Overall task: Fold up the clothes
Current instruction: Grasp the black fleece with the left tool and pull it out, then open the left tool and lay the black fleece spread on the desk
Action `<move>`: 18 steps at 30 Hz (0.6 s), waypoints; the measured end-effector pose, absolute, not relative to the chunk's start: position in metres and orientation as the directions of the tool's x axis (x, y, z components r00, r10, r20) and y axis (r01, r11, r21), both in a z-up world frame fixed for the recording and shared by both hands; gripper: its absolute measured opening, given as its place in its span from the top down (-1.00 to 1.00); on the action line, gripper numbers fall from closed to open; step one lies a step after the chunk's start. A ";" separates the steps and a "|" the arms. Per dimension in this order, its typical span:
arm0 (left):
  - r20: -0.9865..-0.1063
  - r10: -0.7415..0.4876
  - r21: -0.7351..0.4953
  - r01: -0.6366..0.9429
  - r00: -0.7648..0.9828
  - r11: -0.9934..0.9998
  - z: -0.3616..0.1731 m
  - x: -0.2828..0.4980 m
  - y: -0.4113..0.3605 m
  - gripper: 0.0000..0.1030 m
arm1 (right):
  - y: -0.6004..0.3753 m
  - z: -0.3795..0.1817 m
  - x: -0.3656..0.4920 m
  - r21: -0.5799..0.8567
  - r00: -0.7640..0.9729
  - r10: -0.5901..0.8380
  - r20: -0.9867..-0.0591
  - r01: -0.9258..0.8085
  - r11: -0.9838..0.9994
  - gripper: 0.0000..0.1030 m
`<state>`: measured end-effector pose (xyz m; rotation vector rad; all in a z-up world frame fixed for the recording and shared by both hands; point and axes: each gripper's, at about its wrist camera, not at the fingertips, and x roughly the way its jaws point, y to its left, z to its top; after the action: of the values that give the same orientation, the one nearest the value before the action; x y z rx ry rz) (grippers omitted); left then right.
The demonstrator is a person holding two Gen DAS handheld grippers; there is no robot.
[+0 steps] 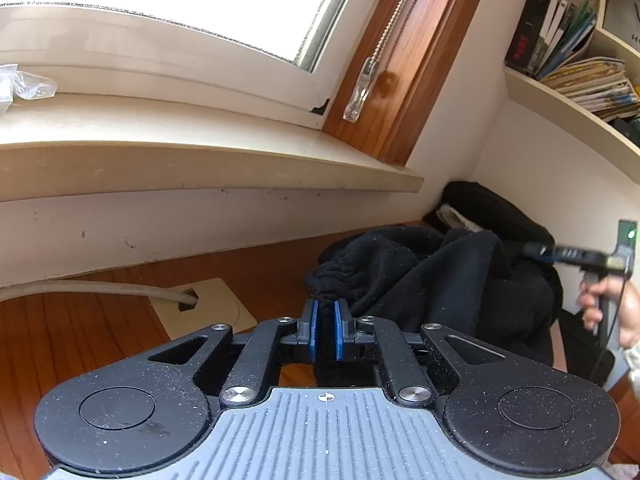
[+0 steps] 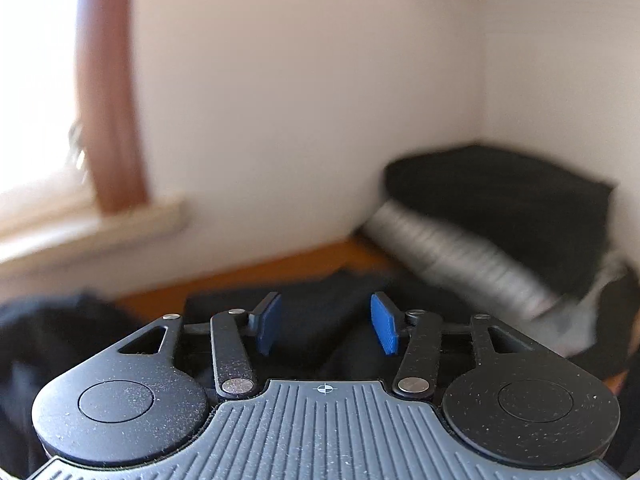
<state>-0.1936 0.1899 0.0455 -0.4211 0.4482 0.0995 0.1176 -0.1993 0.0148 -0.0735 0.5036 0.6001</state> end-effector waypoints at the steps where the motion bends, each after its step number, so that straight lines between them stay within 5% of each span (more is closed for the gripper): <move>1: -0.440 0.005 -0.372 -0.187 0.898 0.909 0.045 -0.194 0.190 0.82 | -0.196 0.005 0.117 0.091 0.689 0.532 -0.492 -0.567 0.819 0.02; 13: -0.436 0.041 -0.382 -0.226 0.899 0.896 0.045 -0.196 0.196 0.72 | -0.199 -0.036 0.109 0.190 0.595 0.579 -0.557 -0.588 0.787 0.00; 16: -0.441 0.048 -0.380 -0.235 0.896 0.895 0.044 -0.196 0.197 0.38 | -0.199 -0.041 0.113 0.200 0.593 0.596 -0.541 -0.598 0.776 -0.02; 18: -0.436 0.053 -0.389 -0.241 0.898 0.889 0.043 -0.198 0.198 0.38 | -0.201 -0.043 0.112 0.206 0.593 0.609 -0.527 -0.606 0.768 -0.07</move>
<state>-0.1975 0.1980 0.0433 -0.4520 0.4312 0.1576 0.1123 -0.2014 -0.0435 0.0054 0.6146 0.7063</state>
